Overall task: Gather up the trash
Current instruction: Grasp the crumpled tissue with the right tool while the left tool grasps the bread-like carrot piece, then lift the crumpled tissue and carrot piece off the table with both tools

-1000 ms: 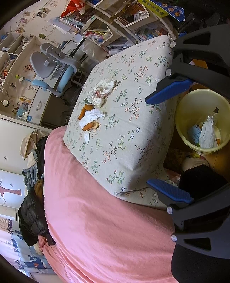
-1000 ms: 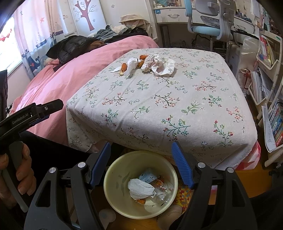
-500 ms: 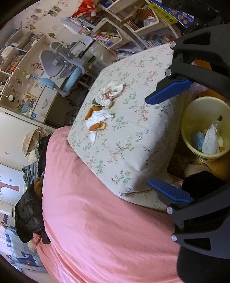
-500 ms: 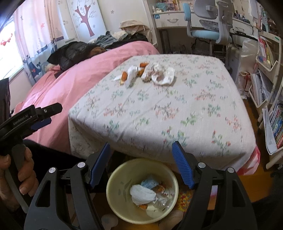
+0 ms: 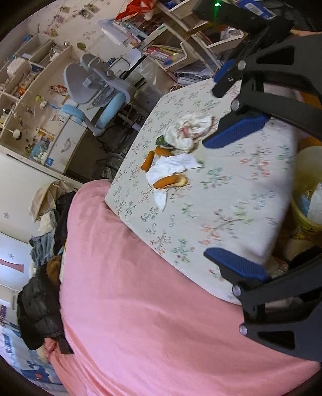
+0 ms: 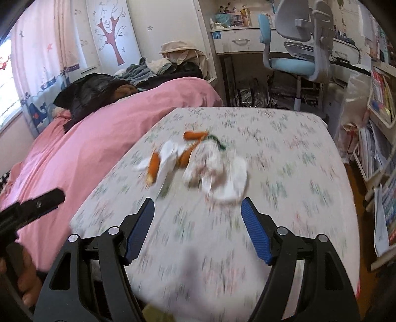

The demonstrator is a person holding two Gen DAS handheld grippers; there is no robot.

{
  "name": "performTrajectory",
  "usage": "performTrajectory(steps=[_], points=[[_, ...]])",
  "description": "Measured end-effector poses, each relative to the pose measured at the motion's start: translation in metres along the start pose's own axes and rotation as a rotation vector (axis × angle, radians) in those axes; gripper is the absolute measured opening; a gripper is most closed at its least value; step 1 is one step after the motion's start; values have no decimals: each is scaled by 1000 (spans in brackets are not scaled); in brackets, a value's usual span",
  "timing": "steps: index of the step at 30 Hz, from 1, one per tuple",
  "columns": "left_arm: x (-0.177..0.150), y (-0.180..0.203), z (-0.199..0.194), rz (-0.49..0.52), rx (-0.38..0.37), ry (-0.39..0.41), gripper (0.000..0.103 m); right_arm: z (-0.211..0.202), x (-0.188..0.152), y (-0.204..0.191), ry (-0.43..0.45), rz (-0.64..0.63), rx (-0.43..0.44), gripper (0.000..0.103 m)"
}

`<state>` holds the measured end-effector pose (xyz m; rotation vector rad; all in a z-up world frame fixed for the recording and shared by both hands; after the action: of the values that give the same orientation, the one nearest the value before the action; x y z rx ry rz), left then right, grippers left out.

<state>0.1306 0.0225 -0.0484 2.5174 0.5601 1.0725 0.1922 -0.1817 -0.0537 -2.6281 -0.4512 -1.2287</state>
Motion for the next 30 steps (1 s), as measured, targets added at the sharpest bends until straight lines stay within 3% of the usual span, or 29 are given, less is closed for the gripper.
performTrajectory(steps=[5, 11, 14, 15, 18, 20, 21, 22, 30], points=[[21, 7, 43, 7, 25, -49, 67, 61, 33, 17, -35, -4, -19, 67], [31, 27, 95, 68, 34, -124, 62, 115, 42, 27, -118, -28, -19, 46], [30, 32, 117, 96, 55, -159, 58, 129, 36, 30, -154, -51, -7, 26], [28, 33, 125, 107, 64, -176, 55, 131, 35, 31, -160, -55, -6, 20], [28, 35, 139, 127, 77, -201, 47, 128, 27, 33, -159, -61, 15, 18], [25, 38, 146, 149, 76, -216, 35, 122, 24, 33, -160, -72, 31, 18], [24, 38, 147, 156, 71, -224, 24, 118, 23, 32, -160, -74, 39, 18], [23, 38, 147, 160, 67, -228, 22, 113, 21, 32, -159, -77, 44, 18], [26, 30, 118, 138, 22, -225, 18, 64, 3, 28, -159, -73, 109, 18]])
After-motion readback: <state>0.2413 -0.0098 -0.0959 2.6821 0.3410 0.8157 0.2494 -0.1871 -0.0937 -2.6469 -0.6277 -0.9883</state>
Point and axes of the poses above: each gripper's, at about its wrist camera, not at the fingertips, and z roughly the way its jaws point, y to its right, x to its top, the point moved 4 cm from there along z, roughly the way its jaws point, and after that the axes turned 10 degrees about -z, right-handed, at the moved point
